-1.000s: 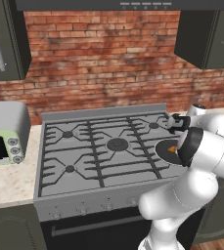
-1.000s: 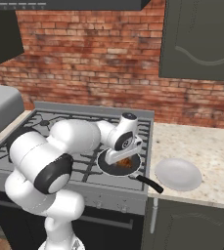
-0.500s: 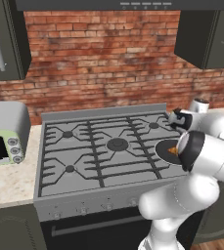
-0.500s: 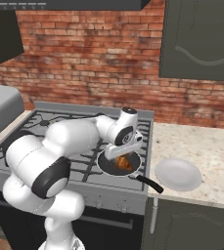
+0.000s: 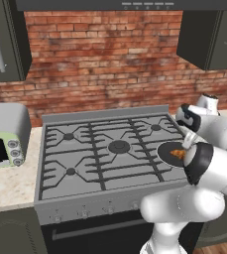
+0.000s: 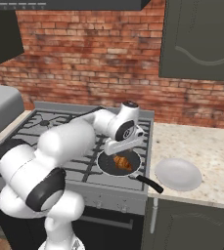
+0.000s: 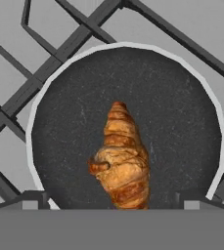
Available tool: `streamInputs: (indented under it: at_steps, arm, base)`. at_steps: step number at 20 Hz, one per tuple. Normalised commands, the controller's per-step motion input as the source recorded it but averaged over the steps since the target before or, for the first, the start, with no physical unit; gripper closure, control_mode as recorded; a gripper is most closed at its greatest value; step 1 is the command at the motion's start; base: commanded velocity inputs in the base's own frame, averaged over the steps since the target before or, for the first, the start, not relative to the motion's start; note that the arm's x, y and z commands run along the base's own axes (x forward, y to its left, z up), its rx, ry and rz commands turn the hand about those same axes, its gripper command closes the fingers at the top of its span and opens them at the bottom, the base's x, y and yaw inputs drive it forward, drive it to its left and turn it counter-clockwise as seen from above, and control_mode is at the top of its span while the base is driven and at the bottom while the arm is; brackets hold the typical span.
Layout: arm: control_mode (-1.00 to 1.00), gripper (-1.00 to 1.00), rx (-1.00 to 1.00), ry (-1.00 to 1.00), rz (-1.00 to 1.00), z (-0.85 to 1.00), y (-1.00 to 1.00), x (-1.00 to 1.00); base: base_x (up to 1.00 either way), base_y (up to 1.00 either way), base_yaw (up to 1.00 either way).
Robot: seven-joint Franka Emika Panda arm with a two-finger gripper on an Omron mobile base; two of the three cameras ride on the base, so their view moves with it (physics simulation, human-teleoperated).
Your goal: Pick the croissant and place it on the pan. Then turn on the stove to warm the croissant.
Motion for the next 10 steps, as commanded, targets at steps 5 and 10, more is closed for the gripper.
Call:
streamInputs:
  at_steps: [5, 10]
  arm:
    - [-1.0, -1.0, 0.0, -0.18, 0.0, 0.03, 0.0, -0.43]
    - [-1.0, -1.0, 0.01, -0.09, 0.0, 0.28, 0.0, -0.42]
  base:
    - [0.0, 0.0, 0.0]
    - [0.0, 0.0, 0.0]
